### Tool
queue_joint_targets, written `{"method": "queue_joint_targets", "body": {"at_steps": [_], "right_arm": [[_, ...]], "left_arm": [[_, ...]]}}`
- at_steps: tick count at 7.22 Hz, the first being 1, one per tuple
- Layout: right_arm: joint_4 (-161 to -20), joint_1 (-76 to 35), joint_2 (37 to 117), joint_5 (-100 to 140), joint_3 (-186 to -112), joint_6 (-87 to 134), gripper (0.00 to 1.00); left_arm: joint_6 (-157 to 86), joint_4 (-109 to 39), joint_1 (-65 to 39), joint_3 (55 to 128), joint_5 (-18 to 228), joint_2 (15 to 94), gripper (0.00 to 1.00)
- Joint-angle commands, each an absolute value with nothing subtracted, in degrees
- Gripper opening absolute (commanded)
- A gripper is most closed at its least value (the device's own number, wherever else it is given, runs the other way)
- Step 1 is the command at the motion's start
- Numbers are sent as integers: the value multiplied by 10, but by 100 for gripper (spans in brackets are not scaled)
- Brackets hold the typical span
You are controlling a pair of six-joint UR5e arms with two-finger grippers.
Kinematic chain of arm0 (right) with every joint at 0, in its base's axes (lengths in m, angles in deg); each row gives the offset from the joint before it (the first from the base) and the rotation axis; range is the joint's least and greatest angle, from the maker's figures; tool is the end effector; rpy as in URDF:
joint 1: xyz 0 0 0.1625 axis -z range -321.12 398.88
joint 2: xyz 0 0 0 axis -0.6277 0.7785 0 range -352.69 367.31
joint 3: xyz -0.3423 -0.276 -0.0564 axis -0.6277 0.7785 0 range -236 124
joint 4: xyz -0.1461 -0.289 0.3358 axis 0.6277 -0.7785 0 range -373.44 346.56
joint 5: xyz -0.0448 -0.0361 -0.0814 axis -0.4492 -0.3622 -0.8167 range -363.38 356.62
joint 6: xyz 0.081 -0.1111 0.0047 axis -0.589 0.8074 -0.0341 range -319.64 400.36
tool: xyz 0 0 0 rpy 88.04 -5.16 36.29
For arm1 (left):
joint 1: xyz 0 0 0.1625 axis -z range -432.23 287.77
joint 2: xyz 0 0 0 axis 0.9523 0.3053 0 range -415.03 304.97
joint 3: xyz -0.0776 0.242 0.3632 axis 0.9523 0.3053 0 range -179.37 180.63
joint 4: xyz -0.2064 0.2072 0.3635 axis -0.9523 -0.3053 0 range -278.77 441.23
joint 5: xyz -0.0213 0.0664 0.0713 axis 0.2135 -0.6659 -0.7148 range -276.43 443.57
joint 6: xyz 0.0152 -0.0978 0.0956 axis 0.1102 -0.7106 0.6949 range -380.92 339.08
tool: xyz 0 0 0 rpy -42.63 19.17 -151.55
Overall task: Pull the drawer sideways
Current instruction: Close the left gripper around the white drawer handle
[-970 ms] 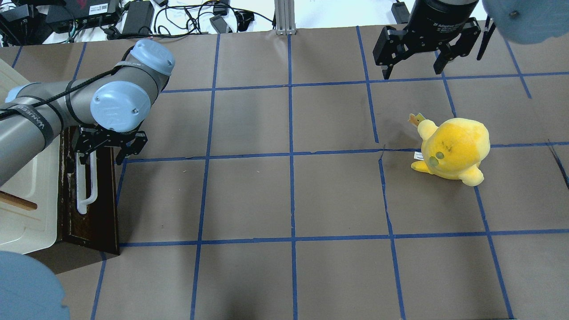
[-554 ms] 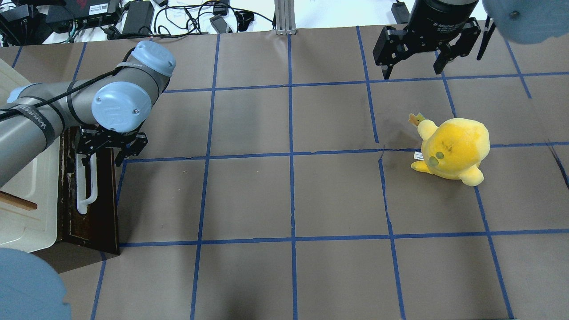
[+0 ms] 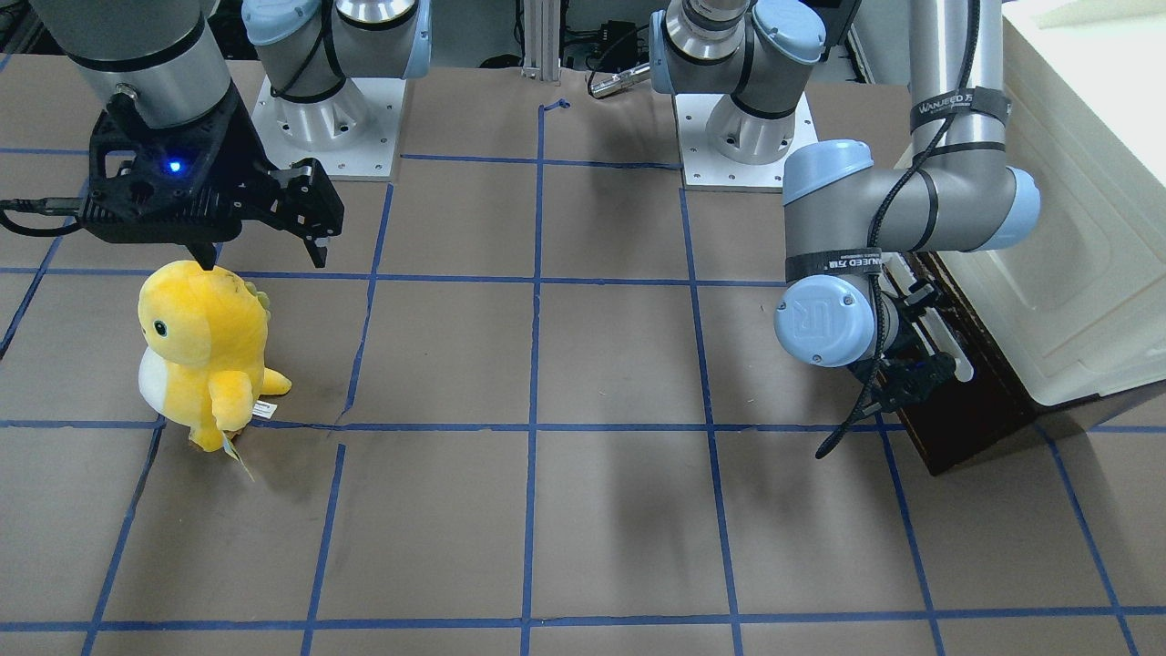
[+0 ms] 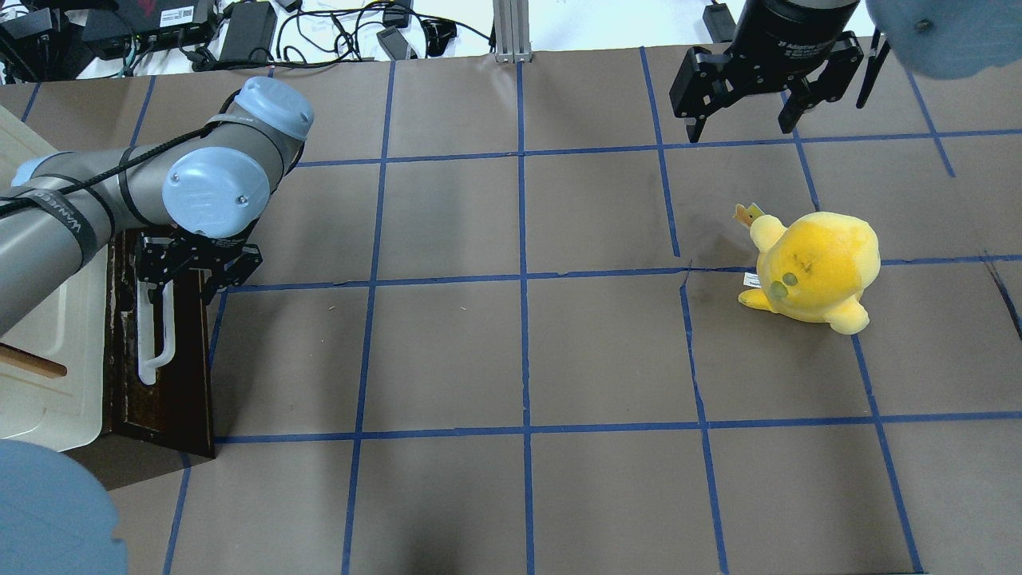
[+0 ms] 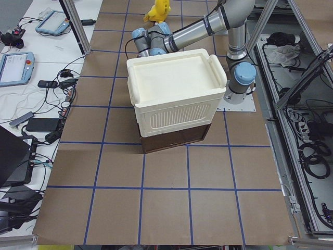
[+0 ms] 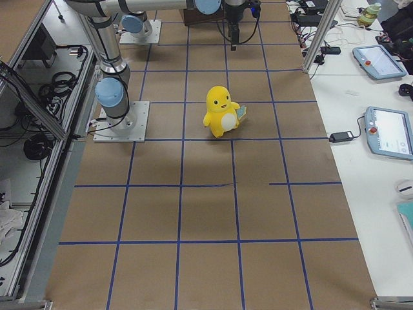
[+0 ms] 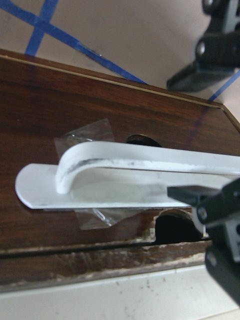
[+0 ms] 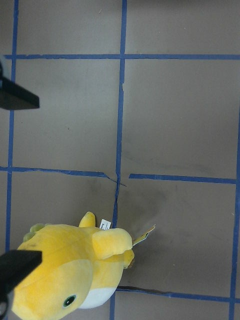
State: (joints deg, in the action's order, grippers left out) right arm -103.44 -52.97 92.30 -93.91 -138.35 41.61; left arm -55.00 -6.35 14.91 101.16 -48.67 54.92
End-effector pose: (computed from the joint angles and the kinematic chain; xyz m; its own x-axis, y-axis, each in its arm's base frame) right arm 0.1511 -0.5866 0.4919 -0.9985 -0.0536 0.0101 -0.0541 0.9975 -0.0458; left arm -0.0119 -0.5779 0.2157 -0.6008 -0.2629 -0.7549 -0.4597 0.8862 0.0572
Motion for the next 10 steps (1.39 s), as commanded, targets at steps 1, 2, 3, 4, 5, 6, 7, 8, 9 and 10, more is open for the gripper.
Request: {"method": "queue_joint_targets", "body": {"at_steps": [1, 2, 3, 4, 5, 6, 7, 8, 9, 10], "right_arm": [[-1034, -530, 923, -939, -1384, 416, 100], [-1034, -530, 923, -939, -1384, 416, 100], [-1034, -530, 923, -939, -1384, 416, 100], [-1034, -530, 923, -939, -1384, 416, 100], [-1034, -530, 923, -939, -1384, 416, 100], [-1034, -530, 923, -939, -1384, 417, 100], [-1034, -530, 923, -939, -1384, 416, 100], [-1034, -530, 923, -939, -1384, 417, 100], [-1034, -530, 923, -939, -1384, 416, 100], [-1034, -530, 923, -940, -1384, 416, 100]], "left_arm": [[-549, -67, 149, 1012, -487, 550, 64], [-548, -68, 149, 1012, -487, 549, 64], [-549, -73, 149, 1012, -487, 549, 63], [-549, -74, 149, 1012, -487, 548, 61], [-549, -74, 149, 1012, -488, 547, 60], [-548, -76, 149, 1012, -488, 546, 59], [-548, -76, 149, 1012, -488, 547, 57], [-546, -76, 149, 1011, -488, 547, 54], [-546, -75, 149, 1011, -488, 548, 51], [-545, -75, 149, 1011, -488, 550, 50]]}}
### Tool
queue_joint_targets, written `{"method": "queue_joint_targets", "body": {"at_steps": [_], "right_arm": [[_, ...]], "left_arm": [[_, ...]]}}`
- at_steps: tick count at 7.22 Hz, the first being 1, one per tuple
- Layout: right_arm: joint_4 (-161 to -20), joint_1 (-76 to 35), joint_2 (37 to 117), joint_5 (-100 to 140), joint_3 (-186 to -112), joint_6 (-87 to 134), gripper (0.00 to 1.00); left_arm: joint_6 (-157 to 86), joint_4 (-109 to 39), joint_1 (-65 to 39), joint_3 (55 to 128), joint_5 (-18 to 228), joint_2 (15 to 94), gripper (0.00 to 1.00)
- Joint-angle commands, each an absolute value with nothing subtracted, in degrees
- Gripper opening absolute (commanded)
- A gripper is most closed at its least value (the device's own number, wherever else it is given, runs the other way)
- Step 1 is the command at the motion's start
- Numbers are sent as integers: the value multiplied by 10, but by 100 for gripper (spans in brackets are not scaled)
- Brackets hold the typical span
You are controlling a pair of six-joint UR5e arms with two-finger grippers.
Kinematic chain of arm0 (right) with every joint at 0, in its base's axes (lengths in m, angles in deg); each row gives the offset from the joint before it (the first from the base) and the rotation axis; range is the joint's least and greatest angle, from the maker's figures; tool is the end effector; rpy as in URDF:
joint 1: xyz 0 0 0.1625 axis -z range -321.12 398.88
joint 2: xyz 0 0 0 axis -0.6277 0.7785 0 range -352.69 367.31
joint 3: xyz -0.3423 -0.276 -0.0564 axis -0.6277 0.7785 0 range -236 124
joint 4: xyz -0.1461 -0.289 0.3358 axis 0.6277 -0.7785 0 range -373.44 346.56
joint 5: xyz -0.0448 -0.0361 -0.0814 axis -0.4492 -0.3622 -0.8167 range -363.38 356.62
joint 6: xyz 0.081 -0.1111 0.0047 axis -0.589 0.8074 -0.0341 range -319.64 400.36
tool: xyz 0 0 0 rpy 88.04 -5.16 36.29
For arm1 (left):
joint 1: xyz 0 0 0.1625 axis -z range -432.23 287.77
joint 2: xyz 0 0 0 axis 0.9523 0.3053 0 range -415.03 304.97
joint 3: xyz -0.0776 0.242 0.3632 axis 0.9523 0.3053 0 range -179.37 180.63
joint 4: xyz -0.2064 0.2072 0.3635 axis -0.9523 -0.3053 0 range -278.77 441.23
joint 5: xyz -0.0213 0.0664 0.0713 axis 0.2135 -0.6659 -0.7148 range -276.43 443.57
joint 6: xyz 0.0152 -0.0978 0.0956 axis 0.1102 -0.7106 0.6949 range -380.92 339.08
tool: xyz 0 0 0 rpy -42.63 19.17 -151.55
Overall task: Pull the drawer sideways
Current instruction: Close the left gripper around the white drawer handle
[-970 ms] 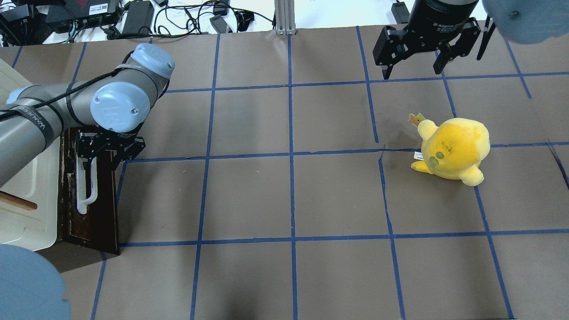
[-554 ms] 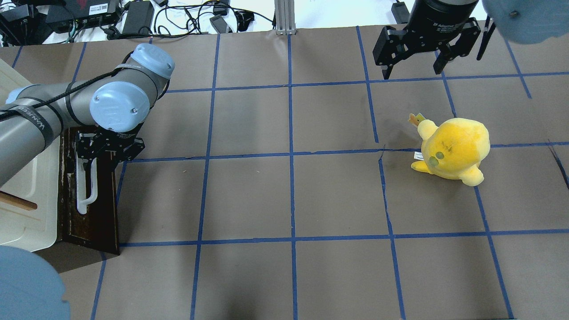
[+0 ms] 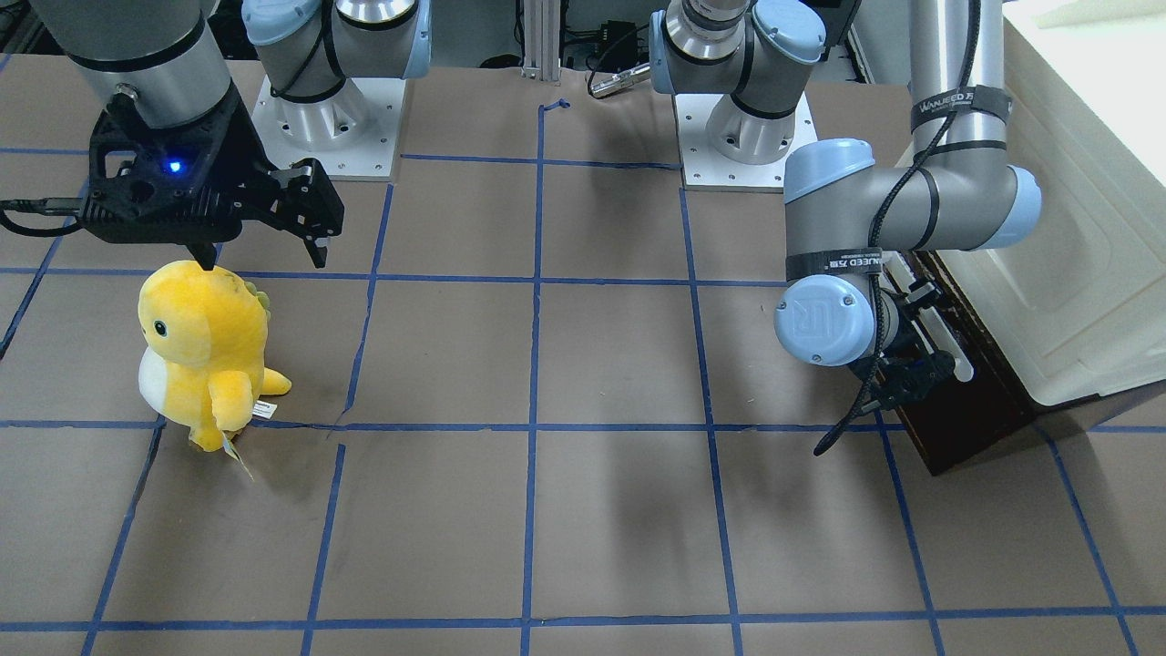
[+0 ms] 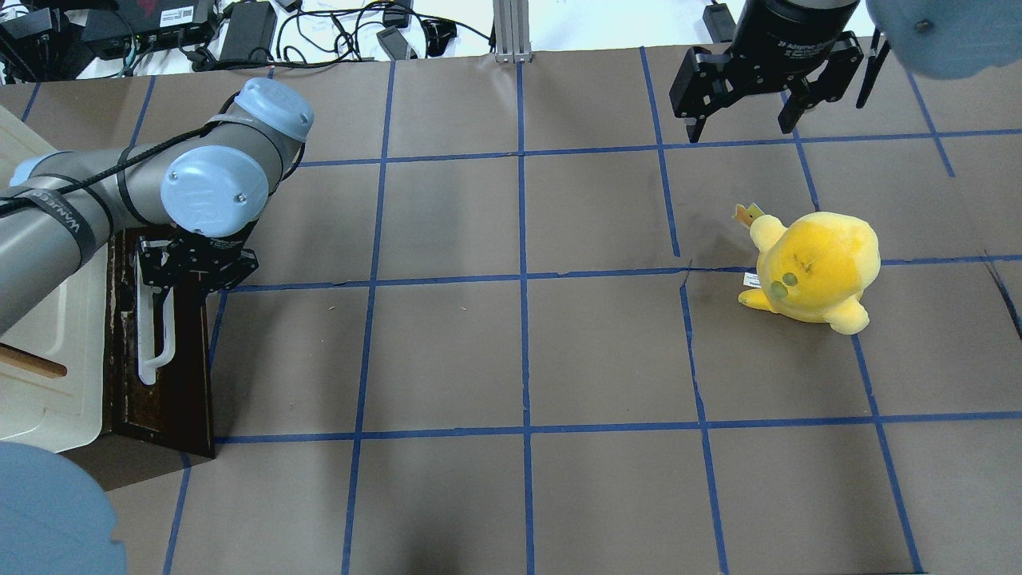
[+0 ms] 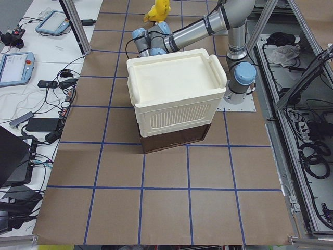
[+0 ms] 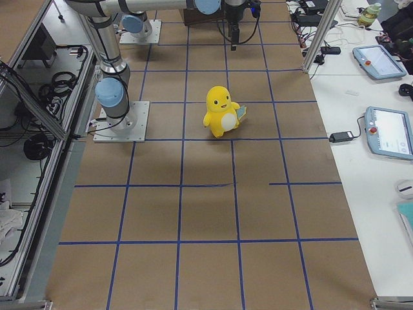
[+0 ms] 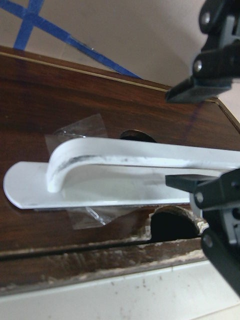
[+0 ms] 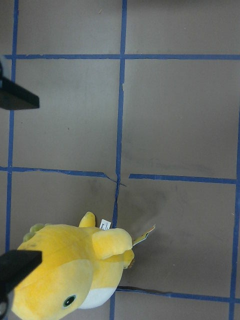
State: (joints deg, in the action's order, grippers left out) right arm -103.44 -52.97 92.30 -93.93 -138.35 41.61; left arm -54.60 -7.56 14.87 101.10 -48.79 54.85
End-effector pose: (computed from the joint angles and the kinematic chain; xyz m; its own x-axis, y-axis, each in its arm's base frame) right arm 0.1510 -0.5866 0.4919 -0.9985 -0.0536 0.0105 -0.0541 0.9975 -0.0458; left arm -0.0114 -0.5754 0.2162 -0.6034 -0.2422 -0.7598 -0.4553 0.8869 0.0788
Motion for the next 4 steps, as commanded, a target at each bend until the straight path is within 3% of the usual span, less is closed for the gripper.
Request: {"method": "queue_joint_targets", "body": {"at_steps": [1, 4], "right_arm": [[-1034, -530, 923, -940, -1384, 416, 100], [-1034, -530, 923, -939, -1384, 416, 100]], "left_arm": [[-543, -75, 149, 1011, -488, 550, 50], [-540, -75, 146, 1011, -491, 549, 47]]}}
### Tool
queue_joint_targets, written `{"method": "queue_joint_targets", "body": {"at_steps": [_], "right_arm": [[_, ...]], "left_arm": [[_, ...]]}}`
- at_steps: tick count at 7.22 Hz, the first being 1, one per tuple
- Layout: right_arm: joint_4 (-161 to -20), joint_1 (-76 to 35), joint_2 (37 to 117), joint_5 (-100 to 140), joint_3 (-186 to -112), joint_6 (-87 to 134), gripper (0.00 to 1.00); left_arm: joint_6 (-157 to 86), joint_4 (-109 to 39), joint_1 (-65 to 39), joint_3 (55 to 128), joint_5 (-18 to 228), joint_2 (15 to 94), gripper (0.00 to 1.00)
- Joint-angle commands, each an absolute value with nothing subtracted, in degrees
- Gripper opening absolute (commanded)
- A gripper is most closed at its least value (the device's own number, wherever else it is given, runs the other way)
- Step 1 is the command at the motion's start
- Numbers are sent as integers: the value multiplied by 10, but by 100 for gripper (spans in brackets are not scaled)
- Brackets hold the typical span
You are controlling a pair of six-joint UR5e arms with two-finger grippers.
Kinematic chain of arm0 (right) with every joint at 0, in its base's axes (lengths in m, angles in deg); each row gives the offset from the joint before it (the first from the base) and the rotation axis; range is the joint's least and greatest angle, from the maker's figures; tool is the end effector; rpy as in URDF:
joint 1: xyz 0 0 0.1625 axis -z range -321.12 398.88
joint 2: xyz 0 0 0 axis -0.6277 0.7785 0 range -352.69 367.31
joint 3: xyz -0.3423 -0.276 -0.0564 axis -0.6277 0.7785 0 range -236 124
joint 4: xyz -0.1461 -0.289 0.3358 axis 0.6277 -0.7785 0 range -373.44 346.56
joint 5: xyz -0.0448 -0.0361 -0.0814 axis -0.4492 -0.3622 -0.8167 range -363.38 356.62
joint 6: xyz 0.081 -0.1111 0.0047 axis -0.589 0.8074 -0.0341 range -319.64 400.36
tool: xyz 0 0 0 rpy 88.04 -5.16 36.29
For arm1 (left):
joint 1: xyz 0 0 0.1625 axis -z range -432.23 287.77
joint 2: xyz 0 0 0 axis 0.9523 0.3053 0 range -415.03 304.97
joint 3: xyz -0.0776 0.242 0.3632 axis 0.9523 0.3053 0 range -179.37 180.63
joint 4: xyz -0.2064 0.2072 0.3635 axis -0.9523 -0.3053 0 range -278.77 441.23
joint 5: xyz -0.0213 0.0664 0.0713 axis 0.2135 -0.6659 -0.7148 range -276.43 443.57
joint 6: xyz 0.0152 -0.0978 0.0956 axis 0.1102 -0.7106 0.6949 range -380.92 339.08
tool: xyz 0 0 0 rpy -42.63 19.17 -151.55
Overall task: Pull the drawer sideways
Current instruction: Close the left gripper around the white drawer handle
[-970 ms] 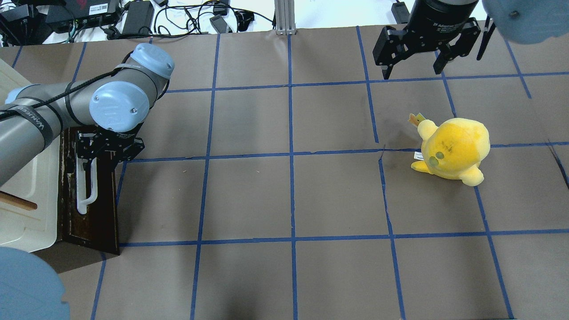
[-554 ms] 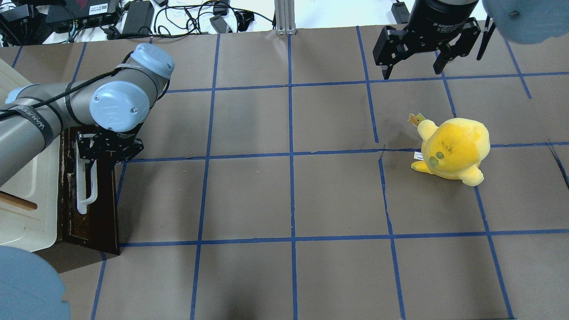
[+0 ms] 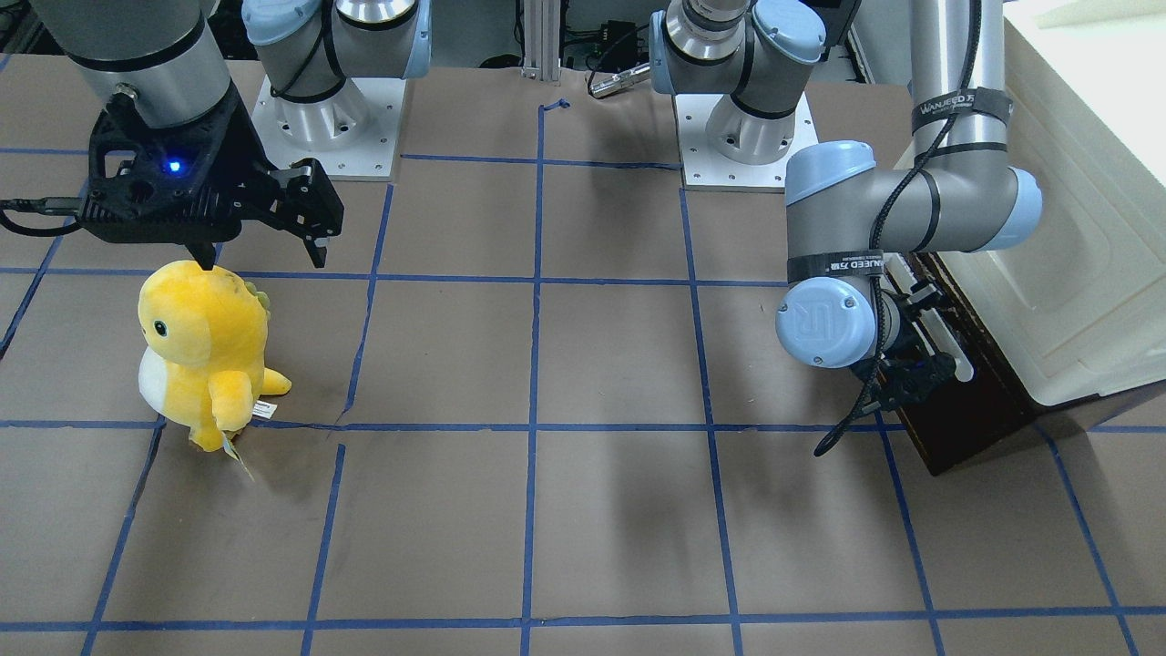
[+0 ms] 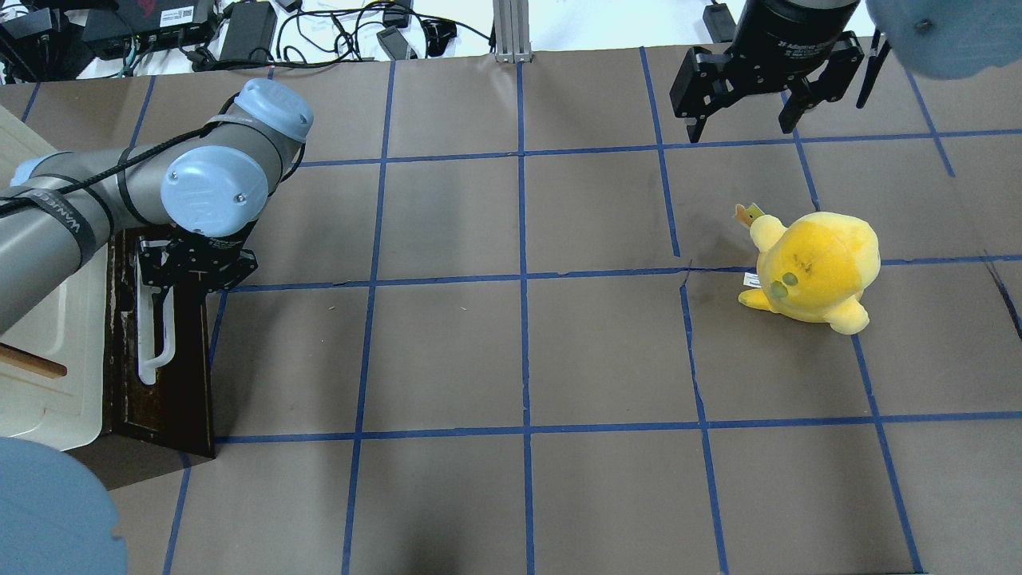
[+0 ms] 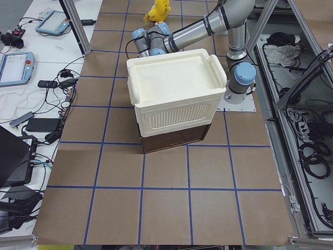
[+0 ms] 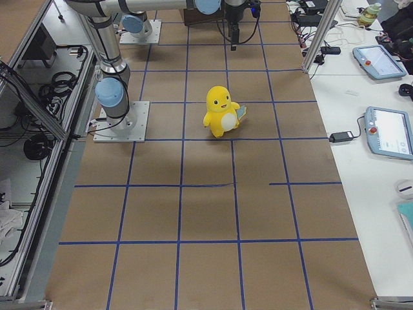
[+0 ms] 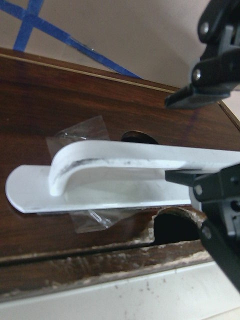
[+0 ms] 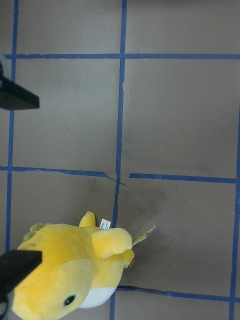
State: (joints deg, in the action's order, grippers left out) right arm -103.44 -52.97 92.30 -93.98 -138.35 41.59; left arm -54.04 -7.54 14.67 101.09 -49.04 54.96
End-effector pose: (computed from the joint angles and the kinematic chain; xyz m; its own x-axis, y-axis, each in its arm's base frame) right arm 0.1509 -0.5866 0.4919 -0.9985 -0.0532 0.0114 -0.0537 0.9975 -0.0458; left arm -0.0090 -0.5758 0.2155 -0.6046 -0.2332 -0.7616 -0.4509 0.8884 0.0860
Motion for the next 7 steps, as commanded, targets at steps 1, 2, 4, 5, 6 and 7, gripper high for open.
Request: {"method": "queue_joint_targets", "body": {"at_steps": [1, 2, 4, 5, 6, 7], "right_arm": [[-1034, -530, 923, -939, -1384, 416, 100], [-1034, -530, 923, -940, -1384, 416, 100], [-1034, -530, 923, -940, -1384, 416, 100], [-1034, -530, 923, -940, -1384, 416, 100], [-1034, -530, 923, -940, -1384, 417, 100], [-1034, -530, 923, -940, -1384, 416, 100]], "left_arm": [[-541, -75, 146, 1011, -490, 549, 39], [-541, -75, 146, 1011, -490, 549, 38], [-541, -76, 146, 1011, -492, 545, 35], [-541, -77, 145, 1011, -492, 545, 36], [-541, -78, 146, 1011, -492, 544, 35], [-541, -81, 146, 1010, -492, 542, 29]]}}
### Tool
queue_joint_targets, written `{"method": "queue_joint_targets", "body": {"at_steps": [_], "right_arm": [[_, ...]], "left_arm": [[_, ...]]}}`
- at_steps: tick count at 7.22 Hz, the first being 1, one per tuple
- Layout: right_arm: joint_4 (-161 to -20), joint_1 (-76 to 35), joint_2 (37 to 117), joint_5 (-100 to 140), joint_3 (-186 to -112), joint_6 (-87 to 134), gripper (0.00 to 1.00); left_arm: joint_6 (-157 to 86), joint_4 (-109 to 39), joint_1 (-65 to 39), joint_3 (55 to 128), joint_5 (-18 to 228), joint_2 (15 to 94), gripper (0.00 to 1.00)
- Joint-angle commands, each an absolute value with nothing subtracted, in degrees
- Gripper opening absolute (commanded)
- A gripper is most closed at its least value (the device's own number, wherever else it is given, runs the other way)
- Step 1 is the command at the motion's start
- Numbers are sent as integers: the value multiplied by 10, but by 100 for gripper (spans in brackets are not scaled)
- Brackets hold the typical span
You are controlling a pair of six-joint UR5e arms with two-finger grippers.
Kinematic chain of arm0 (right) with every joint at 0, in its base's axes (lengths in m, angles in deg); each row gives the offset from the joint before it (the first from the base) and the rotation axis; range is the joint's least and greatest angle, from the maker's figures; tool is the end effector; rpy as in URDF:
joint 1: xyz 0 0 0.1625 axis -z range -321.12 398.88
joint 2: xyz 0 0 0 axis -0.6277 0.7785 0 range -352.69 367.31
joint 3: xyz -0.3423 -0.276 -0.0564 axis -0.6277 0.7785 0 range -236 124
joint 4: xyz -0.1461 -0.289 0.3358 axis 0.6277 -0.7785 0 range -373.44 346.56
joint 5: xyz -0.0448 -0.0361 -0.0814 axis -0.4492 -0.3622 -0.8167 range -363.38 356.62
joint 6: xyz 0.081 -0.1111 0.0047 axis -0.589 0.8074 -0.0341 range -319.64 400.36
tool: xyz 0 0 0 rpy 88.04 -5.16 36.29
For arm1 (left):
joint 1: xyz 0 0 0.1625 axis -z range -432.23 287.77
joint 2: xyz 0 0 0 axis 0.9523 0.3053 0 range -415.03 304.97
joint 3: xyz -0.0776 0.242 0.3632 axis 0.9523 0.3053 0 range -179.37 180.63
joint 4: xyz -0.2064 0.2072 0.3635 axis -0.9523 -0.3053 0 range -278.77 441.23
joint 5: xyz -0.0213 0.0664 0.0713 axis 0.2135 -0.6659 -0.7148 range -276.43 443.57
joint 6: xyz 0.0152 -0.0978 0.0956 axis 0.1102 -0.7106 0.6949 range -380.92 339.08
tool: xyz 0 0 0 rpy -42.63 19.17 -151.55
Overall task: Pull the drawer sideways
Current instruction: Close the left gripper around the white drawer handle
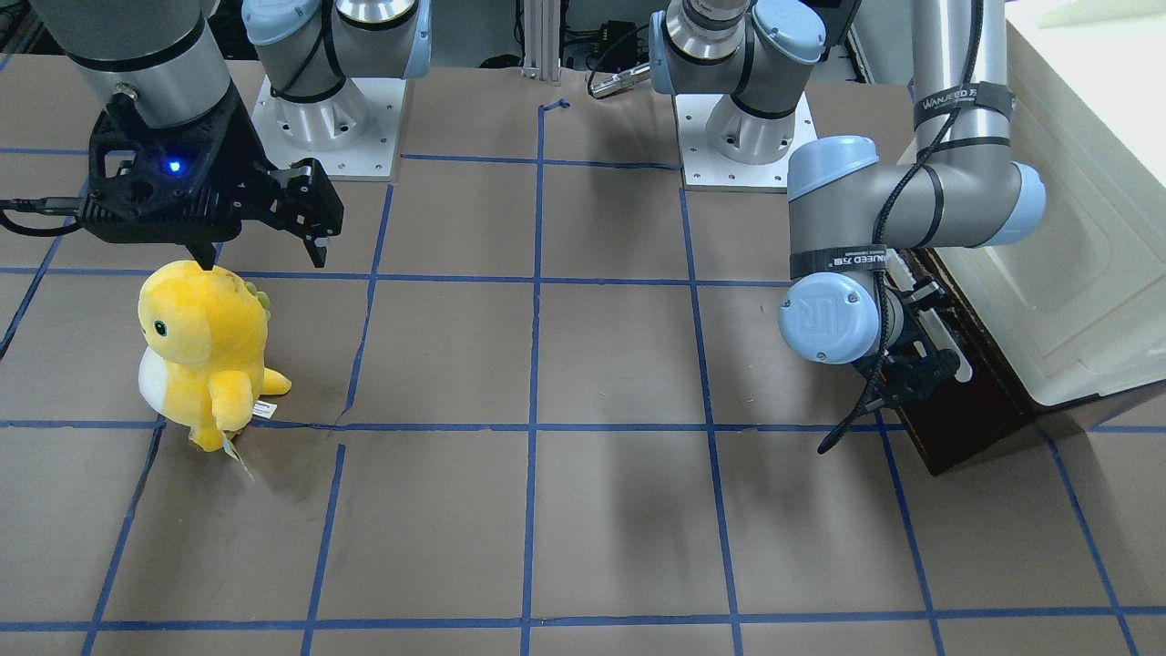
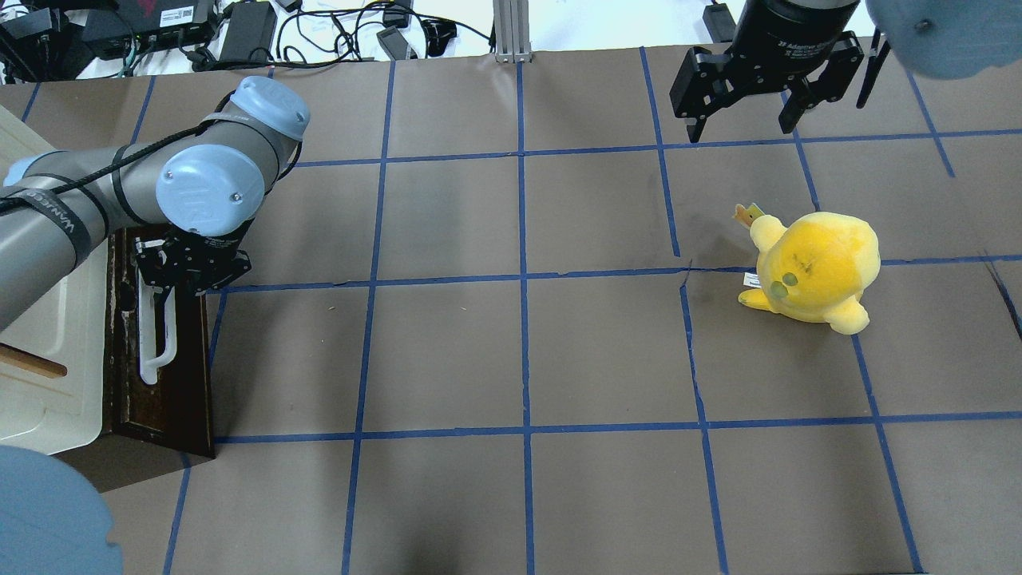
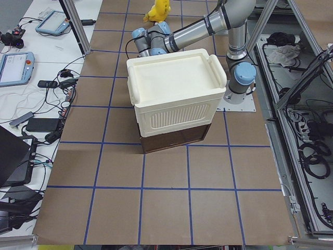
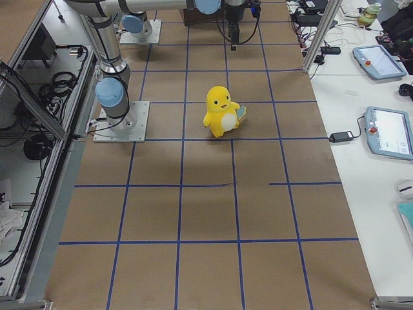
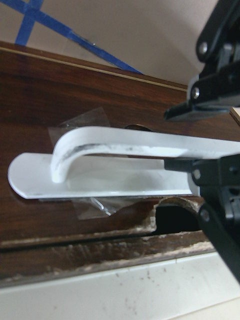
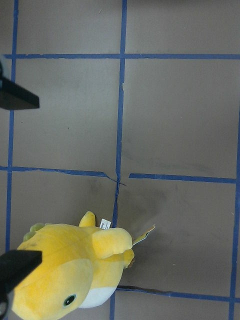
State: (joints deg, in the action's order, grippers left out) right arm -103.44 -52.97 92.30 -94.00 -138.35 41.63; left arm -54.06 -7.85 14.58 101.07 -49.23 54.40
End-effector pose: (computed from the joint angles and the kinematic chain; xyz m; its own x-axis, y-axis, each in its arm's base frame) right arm 0.1508 -0.5866 0.4919 -0.9985 -0.0539 0.0117 -0.0544 0.9975 -0.0457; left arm -0.0078 -0.5748 0.2213 -0.6021 -0.2369 -0.7625 -0.4513 0.8887 0.0802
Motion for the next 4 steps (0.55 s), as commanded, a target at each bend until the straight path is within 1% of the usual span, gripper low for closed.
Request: {"method": "queue_joint_targets", "body": {"at_steps": [1, 3, 4], "right_arm": [[-1034, -530, 923, -940, -1384, 416, 100], [-1034, -530, 923, -940, -1384, 416, 100], [-1034, -530, 923, -939, -1384, 416, 100]], "left_arm": [[-541, -86, 146, 1009, -493, 542, 23], [-541, -89, 146, 1007, -494, 542, 11], [-541, -94, 146, 1005, -493, 542, 10]]}}
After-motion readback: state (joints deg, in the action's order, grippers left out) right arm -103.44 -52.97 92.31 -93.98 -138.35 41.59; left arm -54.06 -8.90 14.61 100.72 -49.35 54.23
